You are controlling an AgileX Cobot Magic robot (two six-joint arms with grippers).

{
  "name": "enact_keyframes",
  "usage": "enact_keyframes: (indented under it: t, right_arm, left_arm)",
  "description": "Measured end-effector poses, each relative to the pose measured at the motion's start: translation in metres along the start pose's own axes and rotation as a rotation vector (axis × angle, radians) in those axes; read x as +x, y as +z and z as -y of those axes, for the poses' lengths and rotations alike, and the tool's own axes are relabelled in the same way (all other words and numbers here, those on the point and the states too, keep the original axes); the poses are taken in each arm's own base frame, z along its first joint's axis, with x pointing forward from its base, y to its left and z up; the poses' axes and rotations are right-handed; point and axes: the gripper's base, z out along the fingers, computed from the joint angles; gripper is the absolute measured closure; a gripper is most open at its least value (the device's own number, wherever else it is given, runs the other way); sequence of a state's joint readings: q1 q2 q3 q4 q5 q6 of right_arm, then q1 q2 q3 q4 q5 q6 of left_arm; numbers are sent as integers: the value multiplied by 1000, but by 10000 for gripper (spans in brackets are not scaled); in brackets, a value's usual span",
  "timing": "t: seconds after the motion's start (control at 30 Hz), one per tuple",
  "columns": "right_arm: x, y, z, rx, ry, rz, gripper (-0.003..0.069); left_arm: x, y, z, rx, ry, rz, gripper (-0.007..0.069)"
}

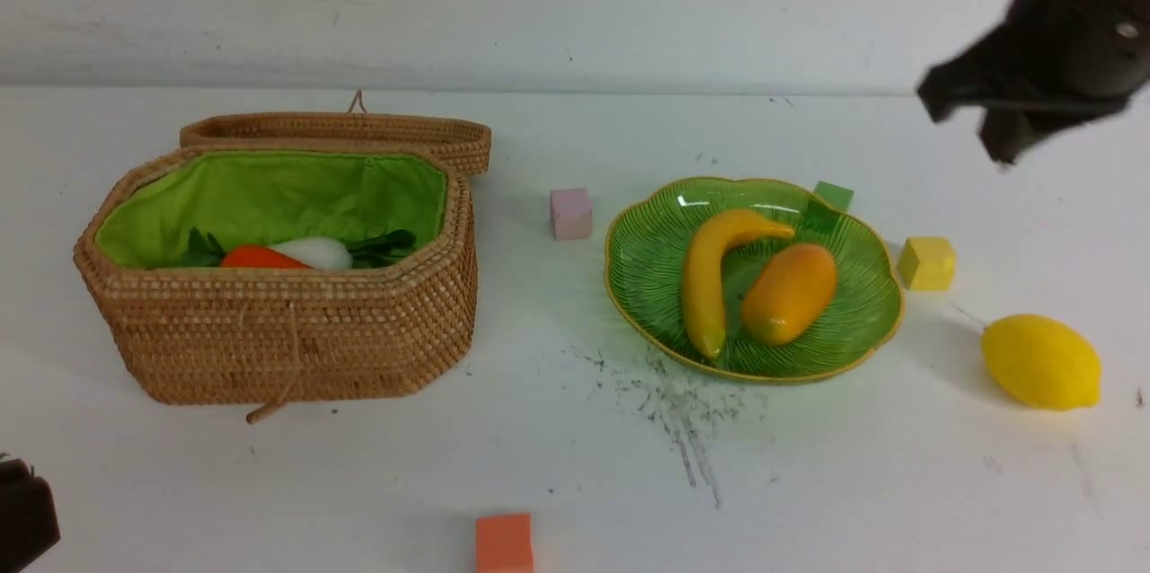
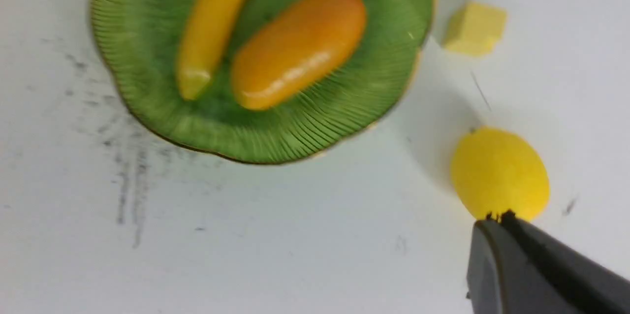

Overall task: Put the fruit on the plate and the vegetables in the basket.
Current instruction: Use the right arm to grab a lemon and put it into the right plate

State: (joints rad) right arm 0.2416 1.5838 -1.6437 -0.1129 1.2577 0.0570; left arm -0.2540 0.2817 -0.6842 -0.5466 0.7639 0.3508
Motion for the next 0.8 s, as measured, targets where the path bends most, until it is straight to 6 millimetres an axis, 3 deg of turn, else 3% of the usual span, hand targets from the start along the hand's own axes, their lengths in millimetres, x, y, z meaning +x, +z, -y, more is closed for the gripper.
enact_keyframes:
  t: [0.23,0.37,0.4,0.43,0.5,0.53,0.6,0.7,0.8]
  right_arm:
    - [23,54,56,-16,252,-117,602]
    - [24,88,74,-39,196,-162,466]
    - [24,103,79,-53,172,-177,393]
    - [24,103,79,-53,172,-177,393]
    - [23,132,82,-84,67,-194,231]
    - [23,134,82,-84,68,-195,220]
    - [22,155,83,-91,1,-198,77]
    - [22,174,85,-80,-10,-204,-1]
    - [22,187,89,-43,-38,-196,-13]
  left_arm:
    - [0,0,0,0,1,0,585]
    - [0,0,0,0,1,0,583]
    - [0,0,0,0,1,0,582]
    - [0,0,0,0,1,0,582]
    - [0,0,0,0,3,0,578]
    - [0,0,0,0,3,0,578]
    - [0,0,0,1,10,-1,575]
    - [1,0,0,3,14,-8,575]
    - [2,0,1,8,15,-20,575]
